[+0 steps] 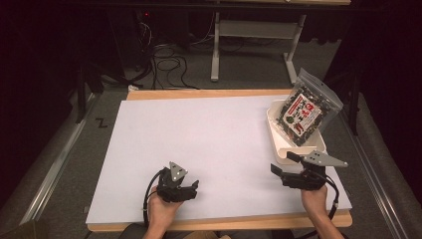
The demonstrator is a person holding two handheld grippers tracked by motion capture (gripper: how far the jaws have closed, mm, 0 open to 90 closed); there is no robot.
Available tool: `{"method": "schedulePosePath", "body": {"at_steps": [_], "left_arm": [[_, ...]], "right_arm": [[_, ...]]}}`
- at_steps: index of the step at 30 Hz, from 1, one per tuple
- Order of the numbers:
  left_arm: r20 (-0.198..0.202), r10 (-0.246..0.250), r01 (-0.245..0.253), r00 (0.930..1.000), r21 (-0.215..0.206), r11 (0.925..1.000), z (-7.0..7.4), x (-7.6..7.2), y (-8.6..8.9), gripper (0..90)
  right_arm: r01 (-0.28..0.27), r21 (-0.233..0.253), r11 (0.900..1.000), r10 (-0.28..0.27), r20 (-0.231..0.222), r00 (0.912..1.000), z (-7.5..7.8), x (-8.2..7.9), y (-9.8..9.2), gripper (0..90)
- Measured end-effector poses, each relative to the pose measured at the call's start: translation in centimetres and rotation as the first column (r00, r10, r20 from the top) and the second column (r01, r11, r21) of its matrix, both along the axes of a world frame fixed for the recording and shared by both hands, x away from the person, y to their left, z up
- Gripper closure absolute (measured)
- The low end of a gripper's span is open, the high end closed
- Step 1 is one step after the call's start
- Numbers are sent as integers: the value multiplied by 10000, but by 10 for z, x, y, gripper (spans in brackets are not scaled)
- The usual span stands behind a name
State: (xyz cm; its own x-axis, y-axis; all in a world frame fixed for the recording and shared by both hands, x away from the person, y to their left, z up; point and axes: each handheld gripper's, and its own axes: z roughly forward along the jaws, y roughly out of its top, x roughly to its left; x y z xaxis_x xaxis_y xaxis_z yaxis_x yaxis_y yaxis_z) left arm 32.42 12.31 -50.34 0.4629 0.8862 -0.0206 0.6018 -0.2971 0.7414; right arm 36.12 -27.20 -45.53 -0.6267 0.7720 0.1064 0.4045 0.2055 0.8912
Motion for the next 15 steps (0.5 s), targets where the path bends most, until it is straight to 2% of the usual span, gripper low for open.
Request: {"method": "schedulePosePath", "body": {"at_steps": [2,3,7,12,14,15], "left_arm": [[-2,-8,8,10000,-3,10000,0,0,0,241],[-3,-5,5,10000,-20,10000,0,0,0,241],[-4,23,-23,10000,-76,10000,0,0,0,241],[-5,-31,31,10000,-51,10000,0,0,0,240],[-2,-34,34,10000,-37,10000,0,0,0,241],[-6,-26,26,10000,-41,10000,0,0,0,241]], "right_arm": [[9,-44,10000,-9,27,10000,-1,0,1,206],[-119,-106,9999,120,130,9998,-3,0,4,209],[-620,-95,9980,620,5,9981,-6,3,9,200],[-813,-485,9955,811,-48,9967,-8,6,18,205],[-824,-600,9948,815,-174,9965,-10,8,23,241],[-1015,-670,9926,989,-410,9943,-13,11,26,237]]}}
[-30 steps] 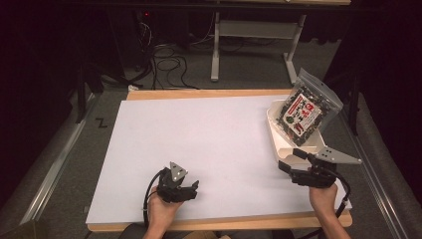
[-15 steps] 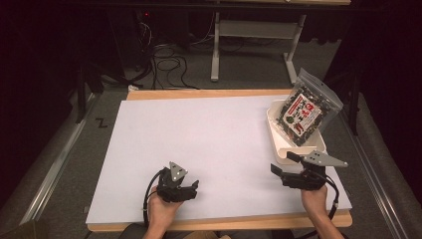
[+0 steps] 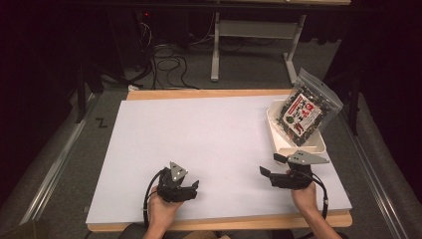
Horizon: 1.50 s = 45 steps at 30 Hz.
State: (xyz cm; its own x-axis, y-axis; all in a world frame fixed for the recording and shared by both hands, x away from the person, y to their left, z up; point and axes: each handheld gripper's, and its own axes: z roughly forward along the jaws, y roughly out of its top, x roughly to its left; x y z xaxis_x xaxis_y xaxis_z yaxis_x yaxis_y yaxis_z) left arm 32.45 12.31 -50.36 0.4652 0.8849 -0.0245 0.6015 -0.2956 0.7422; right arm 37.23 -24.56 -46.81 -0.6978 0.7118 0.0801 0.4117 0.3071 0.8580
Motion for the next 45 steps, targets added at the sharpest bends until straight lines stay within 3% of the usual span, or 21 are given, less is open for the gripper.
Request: {"method": "schedulePosePath", "body": {"at_steps": [6,20,26,31,32,35,45], "left_arm": [[54,16,-16,10000,-6,10000,1,0,0,241],[36,-100,100,9999,78,9999,0,2,-3,242],[22,-242,242,9997,70,9997,0,2,-4,246],[-19,-306,306,9995,86,9995,-1,2,-6,249],[-37,-378,378,9993,128,9992,-1,1,-7,249],[-31,-499,500,9987,197,9986,-1,0,-8,250],[-90,-568,570,9983,262,9980,-2,-1,-8,251]], "right_arm": [[-110,-416,9991,96,-332,9994,-7,6,13,222],[176,-388,9991,-201,-651,9977,-18,18,23,261],[303,-119,9995,-309,-586,9978,-22,17,23,267],[613,984,9933,-552,-632,9965,-31,6,14,279],[588,1008,9932,-516,-731,9960,-33,5,13,277],[567,531,9970,-527,-737,9959,-36,3,15,275],[399,-35,9992,-400,-938,9948,-41,6,21,265]]}}
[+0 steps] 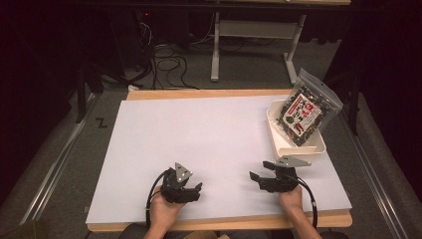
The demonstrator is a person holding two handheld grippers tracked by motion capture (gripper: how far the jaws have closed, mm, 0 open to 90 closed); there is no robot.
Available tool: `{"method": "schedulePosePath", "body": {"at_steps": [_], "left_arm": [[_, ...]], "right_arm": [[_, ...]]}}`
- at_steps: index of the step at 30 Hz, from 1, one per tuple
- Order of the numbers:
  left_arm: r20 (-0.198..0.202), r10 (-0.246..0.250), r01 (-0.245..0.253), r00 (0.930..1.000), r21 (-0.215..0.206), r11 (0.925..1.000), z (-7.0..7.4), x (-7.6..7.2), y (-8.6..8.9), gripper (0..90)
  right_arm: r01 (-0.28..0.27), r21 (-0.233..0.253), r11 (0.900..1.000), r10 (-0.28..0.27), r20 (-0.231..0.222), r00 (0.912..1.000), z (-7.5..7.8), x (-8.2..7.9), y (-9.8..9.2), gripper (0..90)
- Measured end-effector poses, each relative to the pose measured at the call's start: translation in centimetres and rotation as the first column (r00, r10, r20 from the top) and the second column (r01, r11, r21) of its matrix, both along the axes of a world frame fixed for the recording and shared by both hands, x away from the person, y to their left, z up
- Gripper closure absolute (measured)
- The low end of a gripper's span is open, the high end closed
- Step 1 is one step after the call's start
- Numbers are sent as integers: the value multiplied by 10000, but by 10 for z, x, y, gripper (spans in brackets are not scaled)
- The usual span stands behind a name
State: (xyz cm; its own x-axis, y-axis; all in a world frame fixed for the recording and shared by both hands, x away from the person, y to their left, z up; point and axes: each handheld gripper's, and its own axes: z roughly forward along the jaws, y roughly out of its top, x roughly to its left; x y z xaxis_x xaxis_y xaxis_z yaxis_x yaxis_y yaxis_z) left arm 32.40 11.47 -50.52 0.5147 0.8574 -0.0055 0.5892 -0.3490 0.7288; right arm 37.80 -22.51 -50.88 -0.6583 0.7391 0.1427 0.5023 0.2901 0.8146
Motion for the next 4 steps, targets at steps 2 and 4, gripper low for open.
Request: {"method": "schedulePosePath", "body": {"at_steps": [2,4], "left_arm": [[0,22,-22,10000,-33,10000,0,0,1,251],[-6,54,-54,10000,-89,9999,0,1,1,251]], "right_arm": [[31,-16,10000,-31,-3,10000,0,0,0,259],[-43,-23,10000,43,-38,10000,0,0,0,230]]}}
